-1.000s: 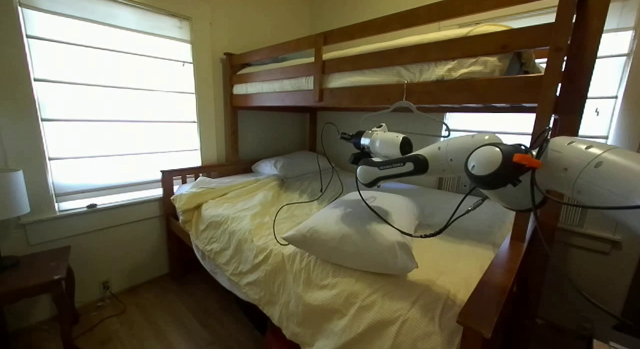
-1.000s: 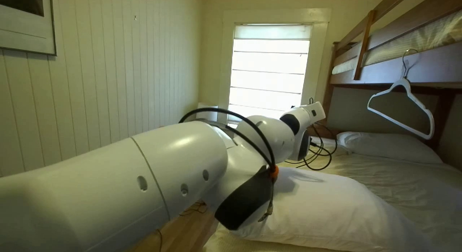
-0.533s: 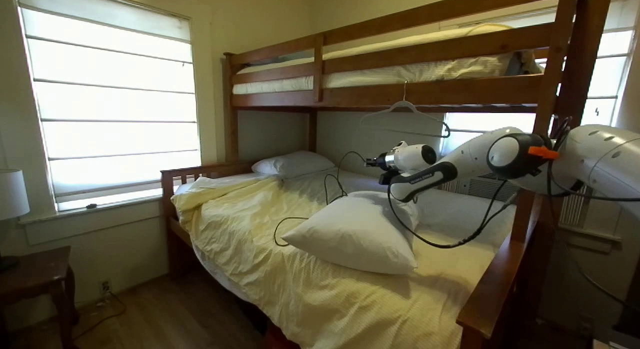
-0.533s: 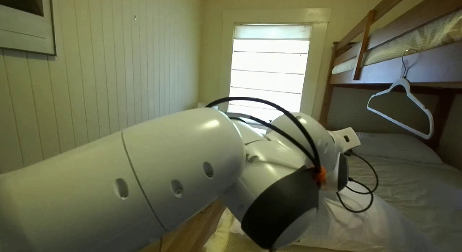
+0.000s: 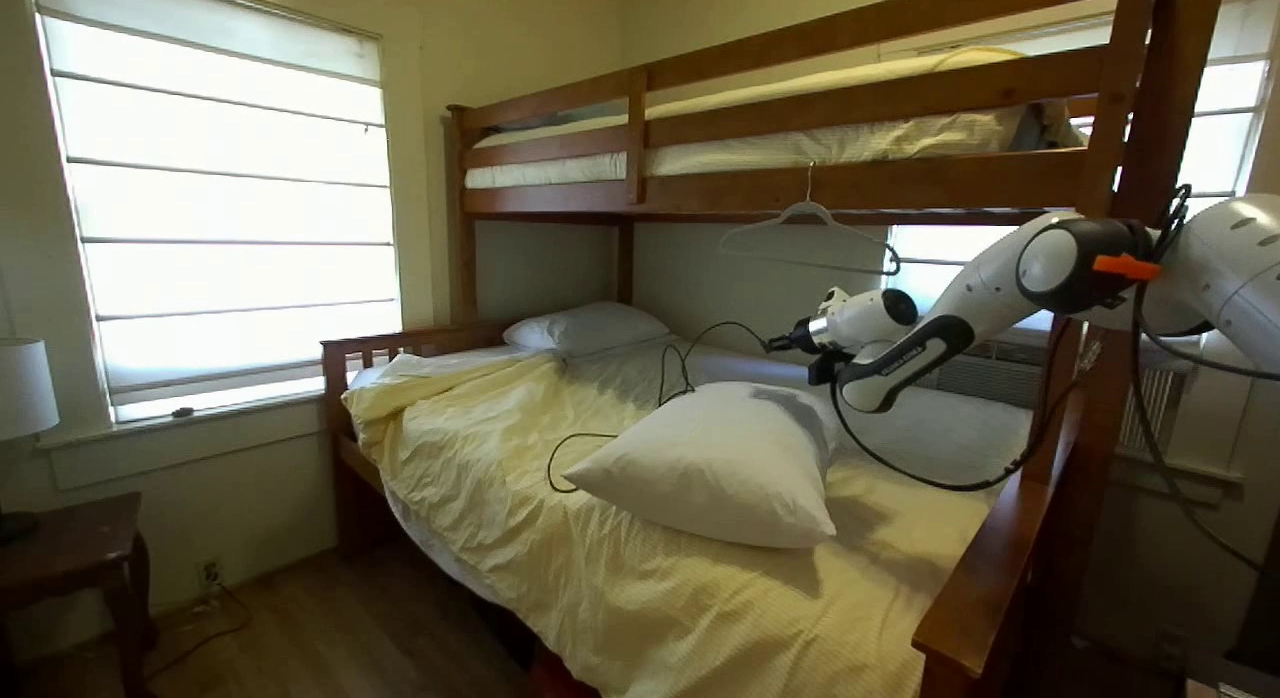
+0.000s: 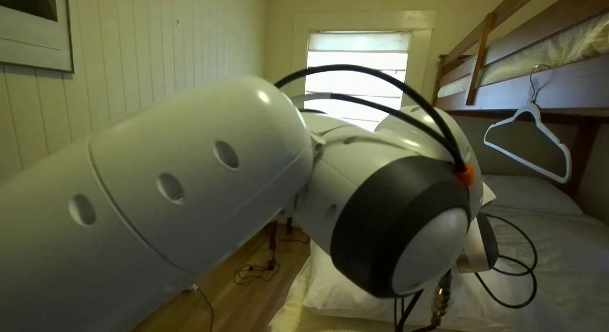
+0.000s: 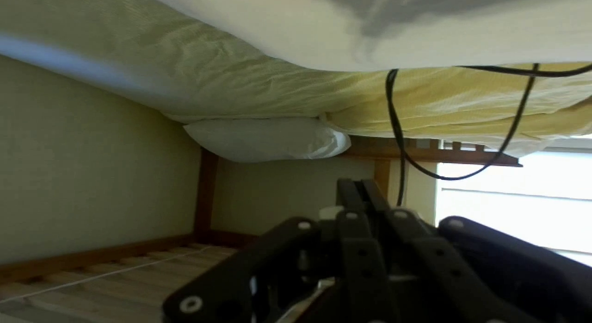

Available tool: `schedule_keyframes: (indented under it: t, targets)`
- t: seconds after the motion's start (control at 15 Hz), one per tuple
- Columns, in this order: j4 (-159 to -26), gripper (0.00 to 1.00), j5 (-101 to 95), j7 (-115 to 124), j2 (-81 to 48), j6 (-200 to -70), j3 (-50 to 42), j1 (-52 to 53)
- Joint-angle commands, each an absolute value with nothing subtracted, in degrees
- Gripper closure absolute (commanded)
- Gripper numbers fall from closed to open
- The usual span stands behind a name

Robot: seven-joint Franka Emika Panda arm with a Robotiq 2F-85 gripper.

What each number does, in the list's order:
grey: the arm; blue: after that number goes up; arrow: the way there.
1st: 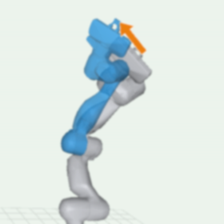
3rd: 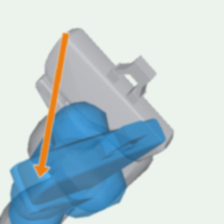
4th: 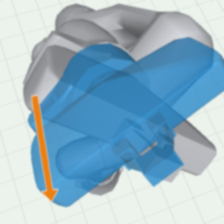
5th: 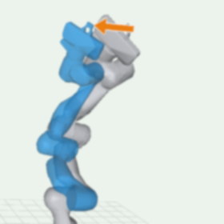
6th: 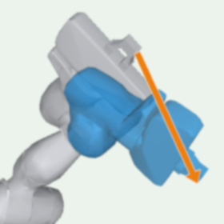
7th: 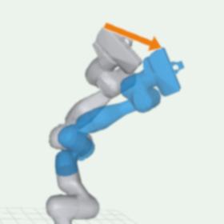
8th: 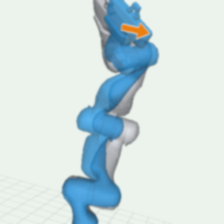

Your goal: Pick up the black cable from the pillow then set it back down on the pillow.

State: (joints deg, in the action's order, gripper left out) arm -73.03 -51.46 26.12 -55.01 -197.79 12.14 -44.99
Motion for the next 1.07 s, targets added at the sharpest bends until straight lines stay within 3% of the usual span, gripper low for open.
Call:
schedule_keyframes:
  t: [0.0, 0.27, 0.33, 0.93, 1.0]
  targets:
    - [-87.0, 0.98, -52.2, 26.9, -45.0, -203.9, 6.5, -42.2]
    - [-97.0, 0.98, -38.5, 21.2, -38.8, -212.7, -4.7, -33.2]
    - [-88.1, 0.94, -44.6, 24.1, -44.6, -209.8, -0.1, -37.1]
    - [-100.2, 0.98, -36.0, 15.0, -39.0, -209.7, -5.5, -31.7]
    - [-103.8, 0.98, -34.5, 15.7, -37.3, -212.4, -10.8, -28.7]
